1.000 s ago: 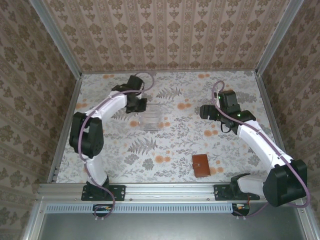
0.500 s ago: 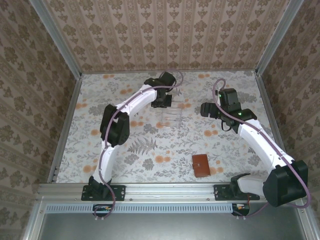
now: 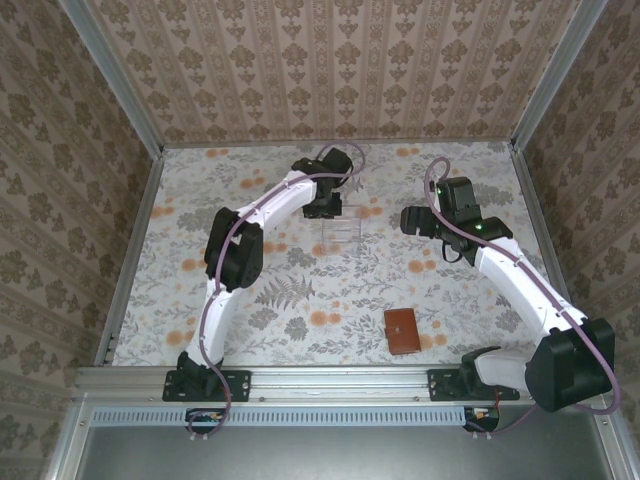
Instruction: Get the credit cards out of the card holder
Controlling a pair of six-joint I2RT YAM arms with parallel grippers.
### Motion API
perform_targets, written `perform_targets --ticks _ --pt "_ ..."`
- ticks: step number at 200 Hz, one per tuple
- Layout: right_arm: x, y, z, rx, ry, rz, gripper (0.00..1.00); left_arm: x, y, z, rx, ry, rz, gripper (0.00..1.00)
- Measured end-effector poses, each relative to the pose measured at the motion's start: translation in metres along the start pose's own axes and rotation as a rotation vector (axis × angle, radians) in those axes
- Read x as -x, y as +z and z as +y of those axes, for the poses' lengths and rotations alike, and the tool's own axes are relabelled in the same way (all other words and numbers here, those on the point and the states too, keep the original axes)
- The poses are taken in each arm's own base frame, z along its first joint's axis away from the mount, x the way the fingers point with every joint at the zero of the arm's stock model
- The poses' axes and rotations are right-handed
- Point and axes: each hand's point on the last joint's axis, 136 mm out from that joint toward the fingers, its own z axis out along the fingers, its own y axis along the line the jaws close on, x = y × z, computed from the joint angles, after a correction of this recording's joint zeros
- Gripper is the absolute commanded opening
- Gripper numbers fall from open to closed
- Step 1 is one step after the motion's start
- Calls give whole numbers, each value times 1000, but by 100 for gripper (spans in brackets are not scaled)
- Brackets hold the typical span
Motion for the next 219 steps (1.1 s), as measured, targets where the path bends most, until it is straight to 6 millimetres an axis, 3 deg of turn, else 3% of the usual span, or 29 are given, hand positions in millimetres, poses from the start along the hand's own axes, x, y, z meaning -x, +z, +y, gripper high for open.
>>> perform_targets --ticks 56,98,140,172,203,219 --pt "-4 -2 5 33 0 25 92 -7 -10 13 0 -14 -2 24" --pt "-10 -12 16 95 -2 55 92 -4 -51 21 -38 -21 -70 28" --pt "-30 -24 35 159 -35 119 92 -10 -92 29 -100 -14 -150 34" --pt "-58 -28 46 179 -56 204 92 -23 -95 47 -110 -9 -155 42" --pt "-108 -29 49 175 -58 329 92 -39 -98 68 -106 -10 -153 48" --pt "-135 -29 48 164 -55 401 92 -45 -103 77 -116 -19 -165 55"
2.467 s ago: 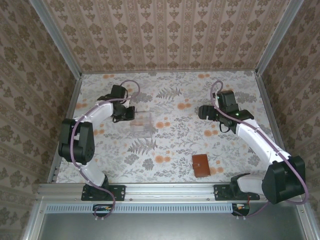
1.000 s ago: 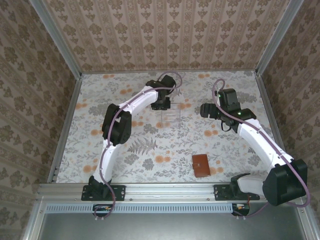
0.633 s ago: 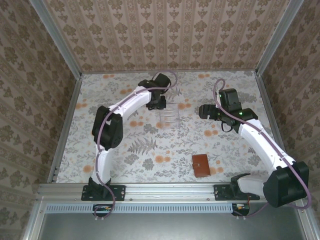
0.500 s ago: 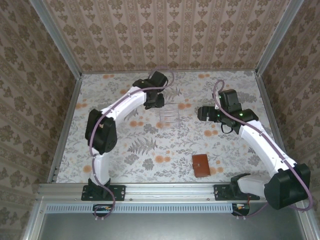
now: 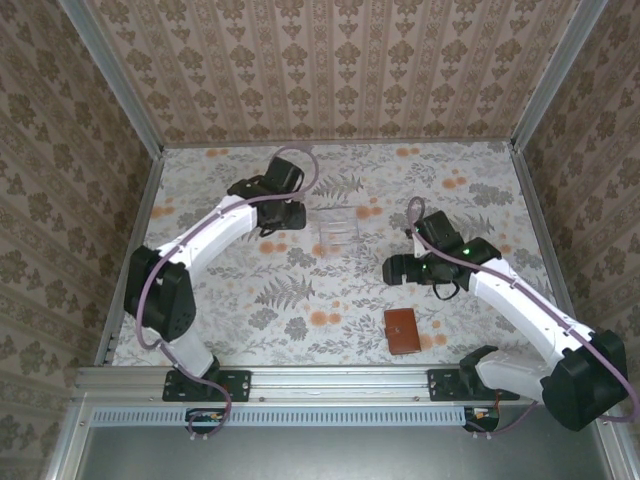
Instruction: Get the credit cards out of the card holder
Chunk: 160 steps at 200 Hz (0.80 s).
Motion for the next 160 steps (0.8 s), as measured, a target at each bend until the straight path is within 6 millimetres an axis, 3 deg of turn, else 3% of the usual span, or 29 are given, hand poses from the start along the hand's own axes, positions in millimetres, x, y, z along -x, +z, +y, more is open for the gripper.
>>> perform_targets --ticks 52,72,160 --pt "-61 21 6 -27 7 174 95 -6 -12 15 -44 -16 -37 60" --pt "-75 26 8 -48 2 218 100 -5 -16 18 -58 -18 -45 61" --pt "-122 59 0 -183 3 404 99 -17 -28 27 -123 -37 -78 63"
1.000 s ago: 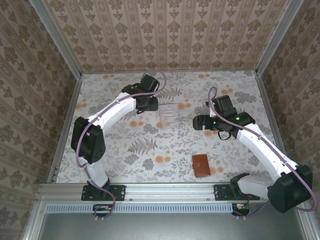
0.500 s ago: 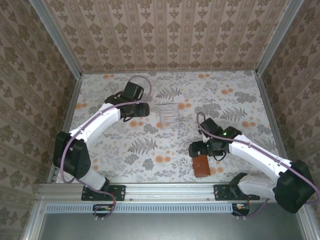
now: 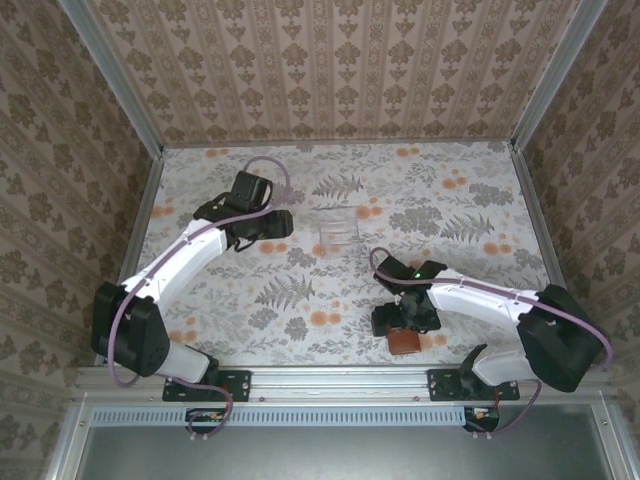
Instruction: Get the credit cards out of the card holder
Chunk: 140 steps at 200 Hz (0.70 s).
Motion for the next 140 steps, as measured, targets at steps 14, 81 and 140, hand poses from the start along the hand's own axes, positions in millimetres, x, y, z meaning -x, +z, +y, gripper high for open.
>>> perform_targets --ticks 14,81,140 --pt "-3 5 -1 -15 3 19 94 -2 -2 2 -7 -7 0 63" --pt "1 4 7 -36 44 17 72 -2 1 19 -12 -48 -1 64" --pt "45 -19 45 4 100 -59 65 -6 -1 33 -21 -68 -5 63"
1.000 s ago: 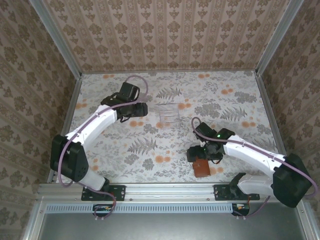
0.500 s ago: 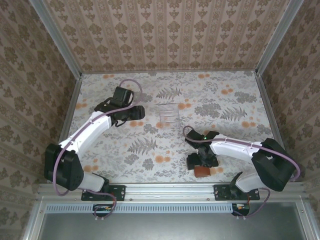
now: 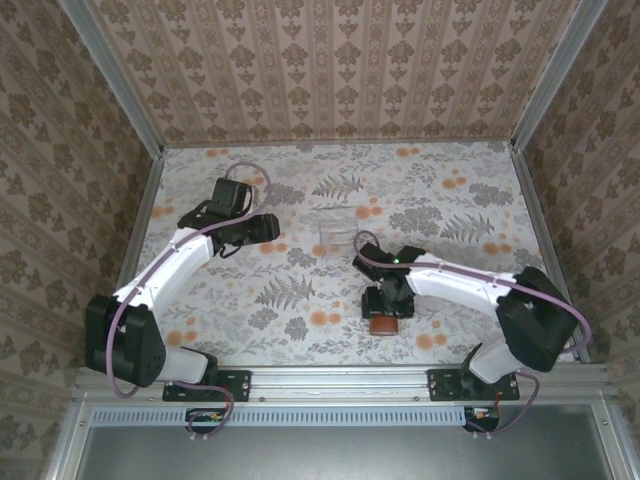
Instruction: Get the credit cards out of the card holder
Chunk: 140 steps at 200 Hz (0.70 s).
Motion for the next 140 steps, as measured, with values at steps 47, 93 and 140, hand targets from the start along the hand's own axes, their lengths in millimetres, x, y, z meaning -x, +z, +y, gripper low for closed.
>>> perform_targets --ticks 47,93,140 --pt "39 14 44 -27 -11 16 67 -4 3 1 -34 -6 17 62" --pt "58 27 65 -35 -27 25 75 -14 8 2 -55 -15 45 61" --pt "62 28 68 -30 -58 20 87 -22 11 -1 -65 -30 66 63"
